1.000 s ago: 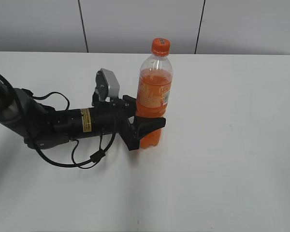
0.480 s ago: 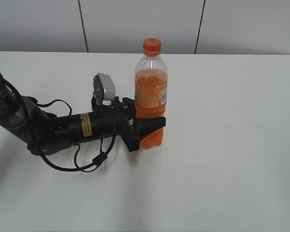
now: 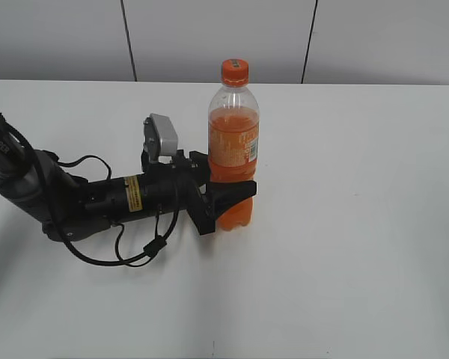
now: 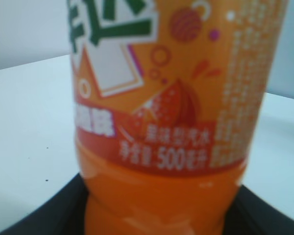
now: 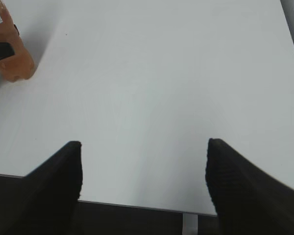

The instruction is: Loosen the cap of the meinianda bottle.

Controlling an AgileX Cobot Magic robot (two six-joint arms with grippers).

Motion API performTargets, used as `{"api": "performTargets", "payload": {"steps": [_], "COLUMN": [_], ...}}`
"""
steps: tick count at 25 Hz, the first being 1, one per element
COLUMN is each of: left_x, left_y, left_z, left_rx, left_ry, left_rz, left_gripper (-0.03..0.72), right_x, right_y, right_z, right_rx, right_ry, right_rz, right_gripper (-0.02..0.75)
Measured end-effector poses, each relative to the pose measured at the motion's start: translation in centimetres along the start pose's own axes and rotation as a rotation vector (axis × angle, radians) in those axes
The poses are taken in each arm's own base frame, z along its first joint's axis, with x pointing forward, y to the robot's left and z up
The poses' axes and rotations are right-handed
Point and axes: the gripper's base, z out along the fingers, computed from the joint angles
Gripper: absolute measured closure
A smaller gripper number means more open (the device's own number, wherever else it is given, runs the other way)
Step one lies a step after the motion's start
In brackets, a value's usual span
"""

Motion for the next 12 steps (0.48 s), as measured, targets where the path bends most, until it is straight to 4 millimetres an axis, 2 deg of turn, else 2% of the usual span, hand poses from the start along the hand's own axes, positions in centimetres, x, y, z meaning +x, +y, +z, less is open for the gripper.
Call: {"api": "performTargets", "payload": {"steps": [7,9,12], "left_x": [0.0,0.0,0.0], "left_y": [0.0,0.0,0.0], "left_z": [0.0,0.0,0.0], "left_rx": [-0.001,-0.001,0.0], "left_ry": [0.0,0.0,-0.002], "left_rz": [0.0,0.0,0.0], "left_gripper": [0.289,0.289,0.29], "right_x": [-9.2,-11.9,-14.7], "right_y": [-0.6,-0.8,-0.9], "right_z": [3.4,6.3,9.3], "right_rx": [-0.044,-0.067,-0.102], "right_ry": [0.246,0.332,0.384], "right_rz": [0.129,0.167,0.213], "right_gripper": [0.147,0.147,0.147]}}
